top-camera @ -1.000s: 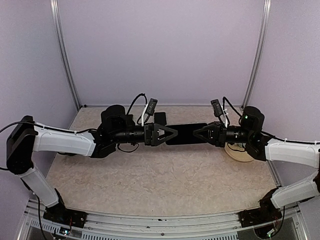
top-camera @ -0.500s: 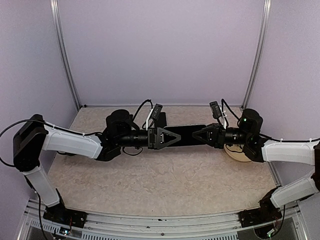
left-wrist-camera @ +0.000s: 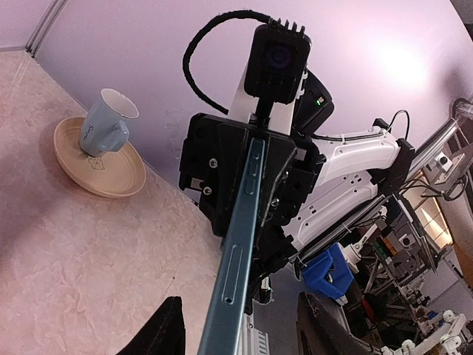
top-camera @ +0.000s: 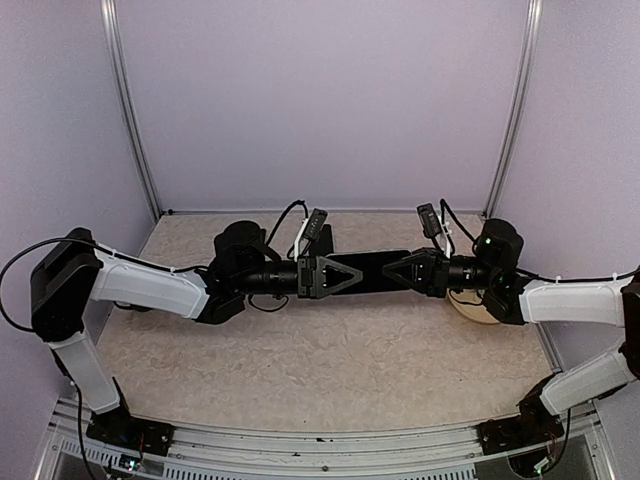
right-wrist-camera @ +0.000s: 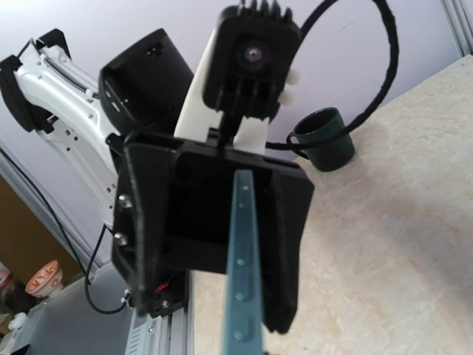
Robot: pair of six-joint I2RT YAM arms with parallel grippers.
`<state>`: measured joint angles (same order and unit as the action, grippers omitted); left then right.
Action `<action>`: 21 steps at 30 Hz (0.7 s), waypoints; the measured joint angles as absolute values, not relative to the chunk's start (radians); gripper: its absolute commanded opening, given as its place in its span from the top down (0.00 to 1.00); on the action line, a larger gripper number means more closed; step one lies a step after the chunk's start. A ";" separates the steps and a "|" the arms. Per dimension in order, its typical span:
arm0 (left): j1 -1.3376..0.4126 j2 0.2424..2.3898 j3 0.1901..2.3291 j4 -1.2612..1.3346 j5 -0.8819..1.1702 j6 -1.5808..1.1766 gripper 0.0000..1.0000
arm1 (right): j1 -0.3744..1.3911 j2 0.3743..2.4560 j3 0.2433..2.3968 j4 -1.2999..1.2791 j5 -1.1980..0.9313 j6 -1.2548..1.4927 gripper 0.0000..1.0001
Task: Put the phone into the phone case
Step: Pass from the right arm to the left
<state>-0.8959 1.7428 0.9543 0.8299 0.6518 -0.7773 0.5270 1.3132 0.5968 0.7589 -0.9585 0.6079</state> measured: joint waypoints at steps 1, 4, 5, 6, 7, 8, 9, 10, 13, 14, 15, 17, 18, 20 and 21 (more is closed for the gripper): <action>-0.896 1.743 0.955 0.830 0.652 -0.777 0.59 | 0.527 1.314 0.597 0.761 -0.959 0.609 1.00; -0.896 1.744 0.955 0.830 0.651 -0.779 0.70 | 0.527 1.315 0.597 0.769 -0.967 0.617 1.00; -0.896 1.745 0.955 0.830 0.649 -0.778 0.71 | 0.527 1.316 0.597 0.775 -0.970 0.619 1.00; -0.896 1.746 0.955 0.830 0.649 -0.779 0.73 | 0.527 1.317 0.597 0.779 -0.974 0.621 1.00; -0.896 1.747 0.955 0.830 0.649 -0.777 0.75 | 0.527 1.319 0.597 0.783 -0.977 0.622 1.00; -0.896 1.748 0.955 0.830 0.648 -0.777 0.75 | 0.527 1.319 0.597 0.784 -0.978 0.623 1.00; -0.896 1.749 0.955 0.830 0.648 -0.776 0.76 | 0.528 1.320 0.597 0.785 -0.981 0.623 1.00; -0.896 1.750 0.955 0.830 0.647 -0.778 0.79 | 0.528 1.320 0.597 0.786 -0.981 0.624 1.00; -0.896 1.753 0.955 0.830 0.647 -0.777 0.80 | 0.528 1.320 0.597 0.787 -0.984 0.623 1.00; -0.896 1.754 0.955 0.830 0.647 -0.776 0.81 | 0.528 1.320 0.597 0.786 -0.984 0.624 1.00; -0.896 1.754 0.955 0.831 0.647 -0.776 0.84 | 0.528 1.322 0.597 0.786 -0.984 0.624 1.00; -0.896 1.754 0.955 0.831 0.647 -0.772 0.89 | 0.528 1.322 0.597 0.785 -0.983 0.626 1.00; -0.896 1.754 0.955 0.835 0.651 -0.766 0.93 | 0.528 1.323 0.597 0.783 -0.984 0.632 1.00; -0.896 1.754 0.955 0.844 0.654 -0.752 0.98 | 0.528 1.324 0.597 0.782 -0.984 0.650 1.00; -0.896 1.754 0.955 0.848 0.657 -0.735 1.00 | 0.528 1.324 0.597 0.779 -0.984 0.662 1.00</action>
<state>-0.8963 1.7538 0.9546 0.8482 0.6571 -0.7345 0.5278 1.3239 0.5972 0.7792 -0.9840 0.6617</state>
